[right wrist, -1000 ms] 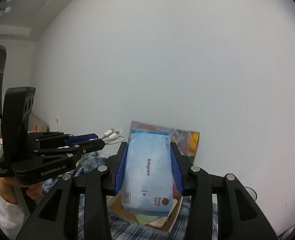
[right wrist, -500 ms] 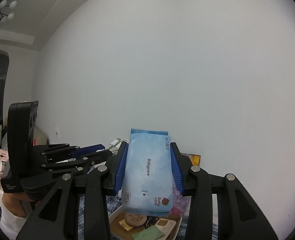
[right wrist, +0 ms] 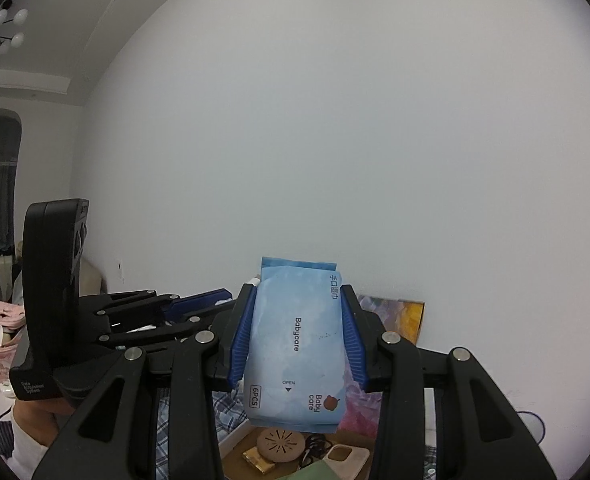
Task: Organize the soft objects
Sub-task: 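Lift the white cable with the left gripper while the right lifts the wipes packet, then carry the white cable over the box with the left gripper while the right carries the wipes packet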
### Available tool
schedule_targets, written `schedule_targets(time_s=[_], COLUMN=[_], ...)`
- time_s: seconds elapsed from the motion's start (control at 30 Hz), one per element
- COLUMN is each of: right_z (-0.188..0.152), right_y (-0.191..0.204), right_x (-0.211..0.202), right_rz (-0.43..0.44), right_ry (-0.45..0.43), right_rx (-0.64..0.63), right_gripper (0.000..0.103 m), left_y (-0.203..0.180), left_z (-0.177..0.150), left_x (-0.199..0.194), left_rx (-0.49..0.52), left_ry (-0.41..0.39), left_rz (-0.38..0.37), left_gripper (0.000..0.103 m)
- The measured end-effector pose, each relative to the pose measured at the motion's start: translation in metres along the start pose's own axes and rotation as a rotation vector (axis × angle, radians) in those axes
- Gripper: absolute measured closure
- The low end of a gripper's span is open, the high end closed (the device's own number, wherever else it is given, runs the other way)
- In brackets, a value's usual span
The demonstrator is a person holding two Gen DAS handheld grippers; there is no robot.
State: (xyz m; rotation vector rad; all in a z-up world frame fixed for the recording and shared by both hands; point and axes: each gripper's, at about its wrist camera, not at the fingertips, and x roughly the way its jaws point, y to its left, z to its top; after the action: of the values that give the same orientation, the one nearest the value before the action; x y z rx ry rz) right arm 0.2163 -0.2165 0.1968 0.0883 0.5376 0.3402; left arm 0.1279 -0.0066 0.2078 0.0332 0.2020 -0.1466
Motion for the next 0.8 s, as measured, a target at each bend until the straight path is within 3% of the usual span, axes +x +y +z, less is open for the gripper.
schedule_targets(time_s=[0.47,0.8], right_z=[-0.027,-0.048], right_y=[-0.011,-0.024], right_x=[0.063,0.081], right_rz=[0.003,-0.002], right_ry=[0.13,0.215], right_rx=[0.057,0.102], right_gripper=[0.063,0.063], left_y=[0.018,0.021], left_z=[-0.042,-0.06], left_x=[0.056,0.084], left_rx=[-0.013,-0.039], left_ry=[0.151,0.231], left_rz=[0.009,-0.018], left_gripper=[0.084,0.084])
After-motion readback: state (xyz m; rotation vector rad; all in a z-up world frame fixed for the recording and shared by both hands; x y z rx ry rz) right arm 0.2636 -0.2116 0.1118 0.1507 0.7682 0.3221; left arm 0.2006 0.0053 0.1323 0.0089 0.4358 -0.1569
